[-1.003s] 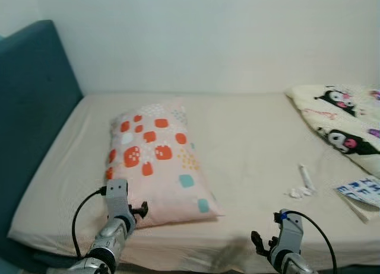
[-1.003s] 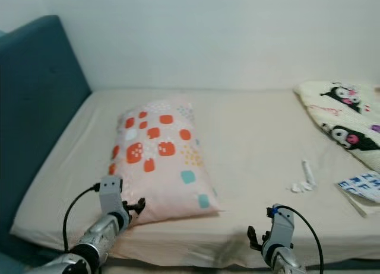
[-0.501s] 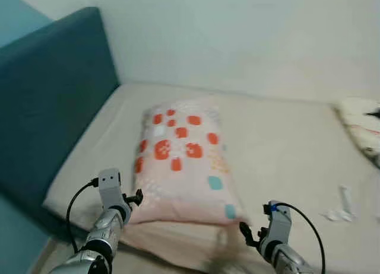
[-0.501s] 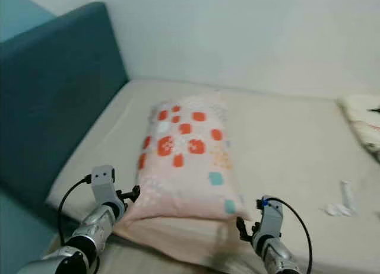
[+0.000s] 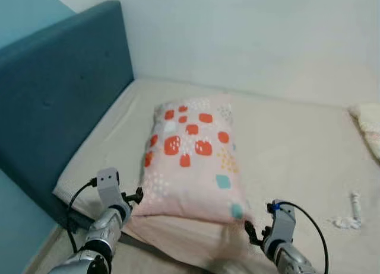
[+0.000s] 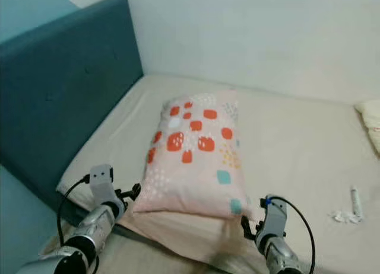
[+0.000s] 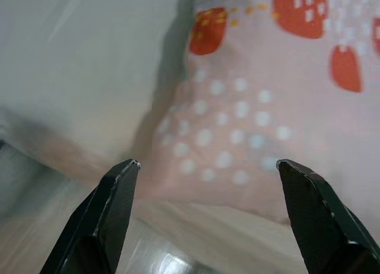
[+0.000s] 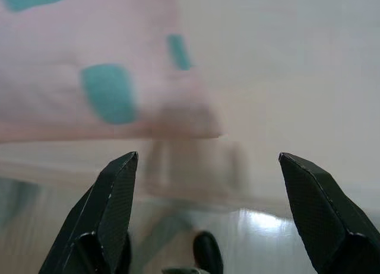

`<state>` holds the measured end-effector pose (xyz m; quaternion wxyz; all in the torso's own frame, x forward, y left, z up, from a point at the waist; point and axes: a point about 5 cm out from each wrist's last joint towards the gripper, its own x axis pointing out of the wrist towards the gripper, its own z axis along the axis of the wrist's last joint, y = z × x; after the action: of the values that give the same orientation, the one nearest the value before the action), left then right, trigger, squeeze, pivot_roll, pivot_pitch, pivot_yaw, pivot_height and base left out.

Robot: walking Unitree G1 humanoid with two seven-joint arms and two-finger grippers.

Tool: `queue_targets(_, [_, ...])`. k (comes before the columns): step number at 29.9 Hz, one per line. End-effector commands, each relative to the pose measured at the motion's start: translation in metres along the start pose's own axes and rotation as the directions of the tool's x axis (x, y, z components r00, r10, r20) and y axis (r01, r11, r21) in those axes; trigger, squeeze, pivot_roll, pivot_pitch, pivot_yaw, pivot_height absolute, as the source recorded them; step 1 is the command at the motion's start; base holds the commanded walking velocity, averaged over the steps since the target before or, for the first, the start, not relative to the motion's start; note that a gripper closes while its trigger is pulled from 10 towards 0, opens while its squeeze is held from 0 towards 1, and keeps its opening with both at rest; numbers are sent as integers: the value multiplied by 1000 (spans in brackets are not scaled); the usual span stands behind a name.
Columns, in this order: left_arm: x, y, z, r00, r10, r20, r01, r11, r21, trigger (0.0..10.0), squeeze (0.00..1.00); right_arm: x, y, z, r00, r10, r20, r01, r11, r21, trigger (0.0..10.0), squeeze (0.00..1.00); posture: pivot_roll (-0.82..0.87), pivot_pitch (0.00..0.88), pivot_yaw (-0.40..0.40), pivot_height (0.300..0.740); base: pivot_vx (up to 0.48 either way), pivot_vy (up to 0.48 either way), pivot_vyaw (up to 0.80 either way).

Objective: Clean up the room

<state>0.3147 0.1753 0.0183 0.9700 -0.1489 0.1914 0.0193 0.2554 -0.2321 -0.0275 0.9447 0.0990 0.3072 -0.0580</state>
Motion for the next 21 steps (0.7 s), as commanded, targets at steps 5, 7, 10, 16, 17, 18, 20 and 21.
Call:
queue_targets(5, [-1, -1, -4, 1000, 5, -7, -5, 1000, -19, 10000, 0, -1, -2, -4, 999, -20, -27, 20, 1000, -15, 10000, 0, -44, 39, -11, 740, 0, 0, 0])
queue_targets(7, [0, -1, -2, 1000, 4, 0, -4, 1000, -20, 10000, 0, -1, -3, -4, 999, -22, -26, 22, 1000, -15, 10000, 0, -46, 36, -11, 740, 0, 0, 0])
queue_targets(10, [0, 0, 2, 1000, 6, 20, -5, 1000, -27, 10000, 0, -1, -3, -4, 999, -28, -30, 27, 999, -16, 10000, 0, -48, 34, -10, 740, 0, 0, 0])
queue_targets(16, [1, 5, 10, 999, 12, 47, -10, 999, -36, 10000, 0, -1, -3, -4, 999, -33, -35, 33, 999, -15, 10000, 0, -50, 25, -7, 740, 0, 0, 0])
queue_targets(17, [1, 8, 13, 998, 15, 55, -13, 999, -29, 10000, 0, 0, -2, -4, 999, -37, -37, 37, 999, -14, 10000, 0, -49, 25, -3, 740, 0, 0, 0])
queue_targets(18, [1, 8, 13, 998, 15, 55, -13, 999, -29, 10000, 0, 0, -2, -4, 999, -37, -37, 37, 999, -14, 10000, 0, -49, 25, -3, 740, 0, 0, 0])
queue_targets(20, [1, 10, 15, 998, 15, 63, -15, 1000, 8, 10000, 0, 1, 1, -2, 999, -37, -34, 36, 999, -11, 10000, 0, -52, 36, 6, 740, 0, 0, 0])
queue_targets(21, [1, 11, 16, 998, 13, 65, -15, 999, 32, 10000, 0, 2, 2, -1, 999, -36, -33, 36, 999, -9, 10000, 0, -52, 36, 6, 740, 0, 0, 0])
